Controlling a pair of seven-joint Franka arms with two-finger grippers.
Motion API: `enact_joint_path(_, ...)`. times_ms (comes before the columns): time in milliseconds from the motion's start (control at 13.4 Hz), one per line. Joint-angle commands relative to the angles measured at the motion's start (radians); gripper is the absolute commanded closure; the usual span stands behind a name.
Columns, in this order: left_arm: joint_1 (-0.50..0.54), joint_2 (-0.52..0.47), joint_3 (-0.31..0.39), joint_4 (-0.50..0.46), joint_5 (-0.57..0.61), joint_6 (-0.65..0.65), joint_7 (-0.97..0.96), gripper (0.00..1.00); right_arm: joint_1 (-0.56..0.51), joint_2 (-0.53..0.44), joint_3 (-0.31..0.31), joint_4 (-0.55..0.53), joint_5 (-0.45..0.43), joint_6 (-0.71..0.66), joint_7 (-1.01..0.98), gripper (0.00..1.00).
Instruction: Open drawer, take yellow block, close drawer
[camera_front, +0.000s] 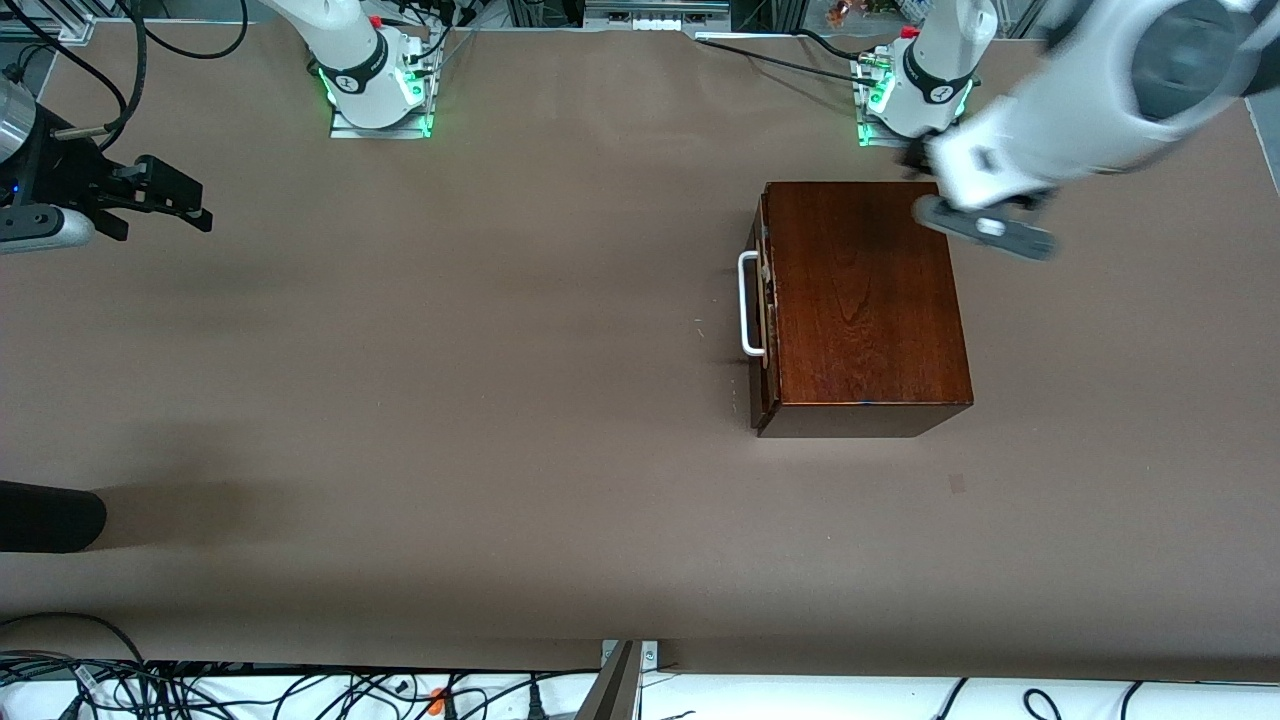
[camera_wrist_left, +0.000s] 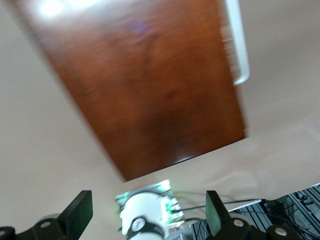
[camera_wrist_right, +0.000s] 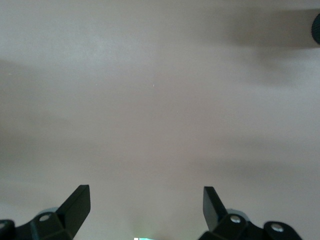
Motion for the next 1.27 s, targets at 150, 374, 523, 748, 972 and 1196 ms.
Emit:
enact_joint_path(150, -0.014, 0.225, -0.123, 0.100, -0.012, 0.226, -0.258, 0.00, -0.006, 0.003, -0.001, 0.013, 0.001, -0.015, 0.000, 0.00)
enact_joint_path(374, -0.124, 0.352, -0.120, 0.128, 0.060, 0.352, -0.427, 0.00, -0.006, 0.003, -0.004, 0.013, 0.001, -0.015, 0.000, 0.00)
enact_joint_path(523, -0.199, 0.421, -0.115, 0.171, 0.120, 0.358, -0.582, 0.00, -0.006, 0.003, -0.004, 0.013, 0.001, -0.013, 0.000, 0.00)
enact_joint_path(748, -0.252, 0.455, -0.112, 0.189, 0.235, 0.358, -0.650, 0.00, -0.006, 0.005, -0.004, 0.014, 0.001, -0.002, 0.000, 0.00)
enact_joint_path(972, -0.288, 0.483, -0.112, 0.163, 0.323, 0.360, -0.668, 0.00, -0.006, 0.008, -0.004, 0.016, 0.001, 0.005, 0.000, 0.00)
enact_joint_path(1196, -0.341, 0.529, -0.114, 0.160, 0.436, 0.363, -0.785, 0.00, -0.006, 0.009, -0.004, 0.016, 0.001, 0.016, 0.002, 0.00)
